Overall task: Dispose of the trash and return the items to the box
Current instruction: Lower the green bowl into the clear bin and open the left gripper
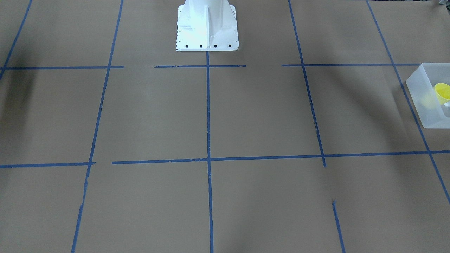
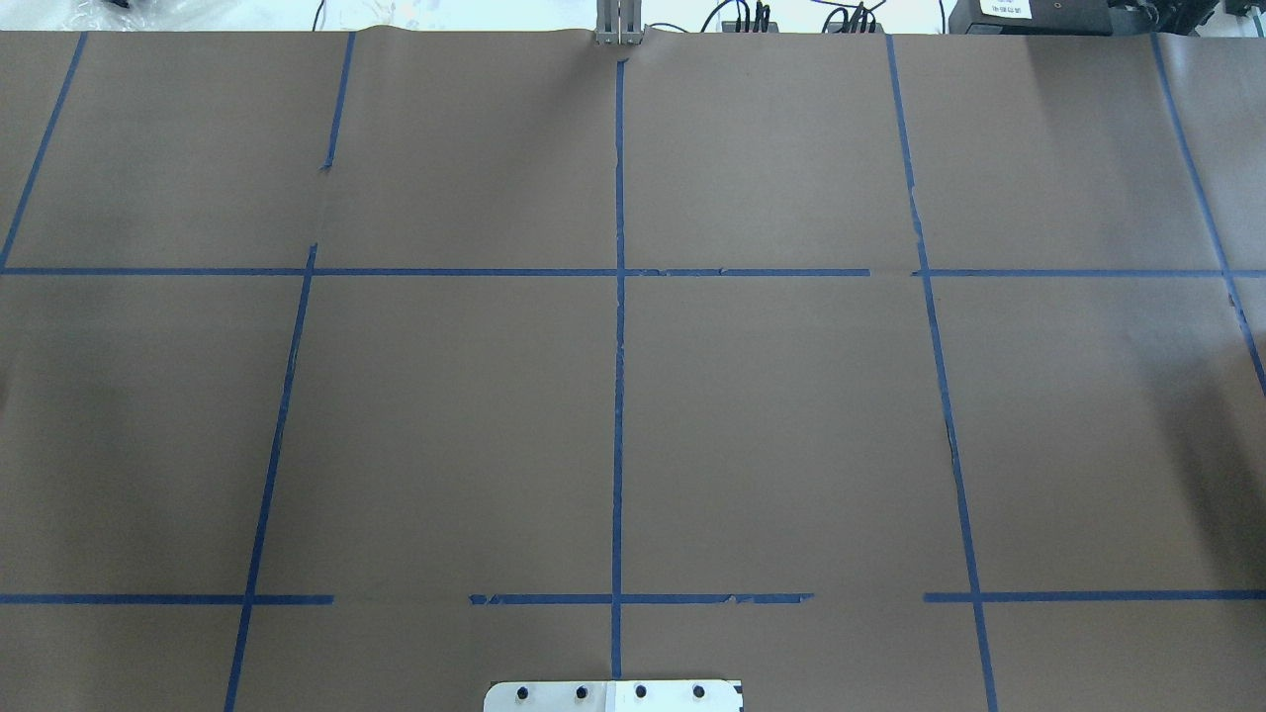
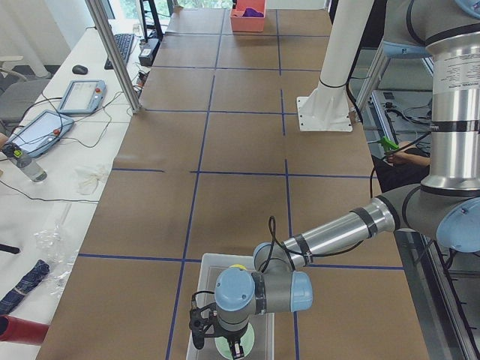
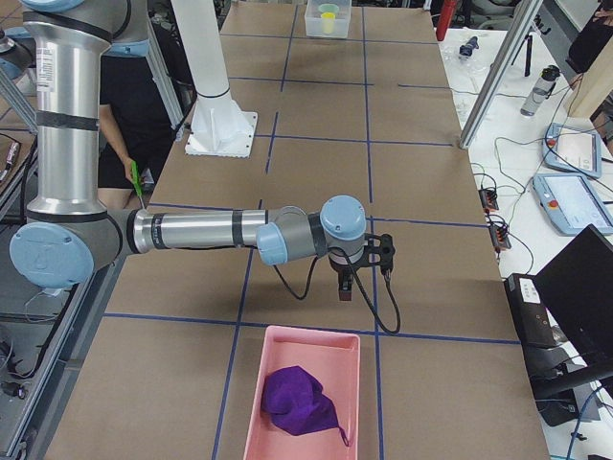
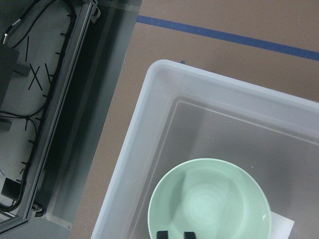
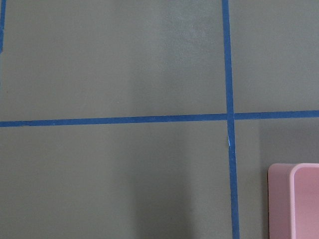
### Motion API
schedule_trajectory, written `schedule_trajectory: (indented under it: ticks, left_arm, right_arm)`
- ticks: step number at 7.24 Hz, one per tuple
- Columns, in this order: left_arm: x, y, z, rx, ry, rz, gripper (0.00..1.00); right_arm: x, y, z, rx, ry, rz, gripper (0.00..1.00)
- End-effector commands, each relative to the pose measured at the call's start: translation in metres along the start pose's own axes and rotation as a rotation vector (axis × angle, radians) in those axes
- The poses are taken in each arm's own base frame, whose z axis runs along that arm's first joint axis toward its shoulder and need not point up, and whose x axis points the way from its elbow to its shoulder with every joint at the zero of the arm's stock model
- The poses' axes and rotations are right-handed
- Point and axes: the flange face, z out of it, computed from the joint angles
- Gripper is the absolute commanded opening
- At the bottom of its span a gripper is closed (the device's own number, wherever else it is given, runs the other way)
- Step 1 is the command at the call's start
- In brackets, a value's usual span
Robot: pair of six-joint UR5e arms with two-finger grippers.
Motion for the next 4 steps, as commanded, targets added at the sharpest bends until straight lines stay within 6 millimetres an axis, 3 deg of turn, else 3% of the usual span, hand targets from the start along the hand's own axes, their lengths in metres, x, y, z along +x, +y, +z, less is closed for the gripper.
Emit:
schedule_trajectory:
  ticks: [1,2,3,4]
  left_arm:
    - [0.019,-0.013,-0.031,0.066,0.014,-0.045,1.00]
    - [0.045,-0.026,-0.067,0.134,0.040,-0.145,1.00]
    - [0.082,-0.044,-0.117,0.220,0.097,-0.285,1.00]
    - [0.123,-0.051,-0.172,0.312,0.156,-0.314,1.00]
  right_arm:
    - [-0.004,0.000,-0.003,0.005,-0.001,-0.007,1.00]
    - [-0.004,0.000,-0.003,0.006,-0.002,-0.008,1.00]
    - [-0.005,0.000,-0.004,0.007,-0.002,-0.009,1.00]
    - [-0.005,0.000,-0.004,0.007,-0.002,-0.009,1.00]
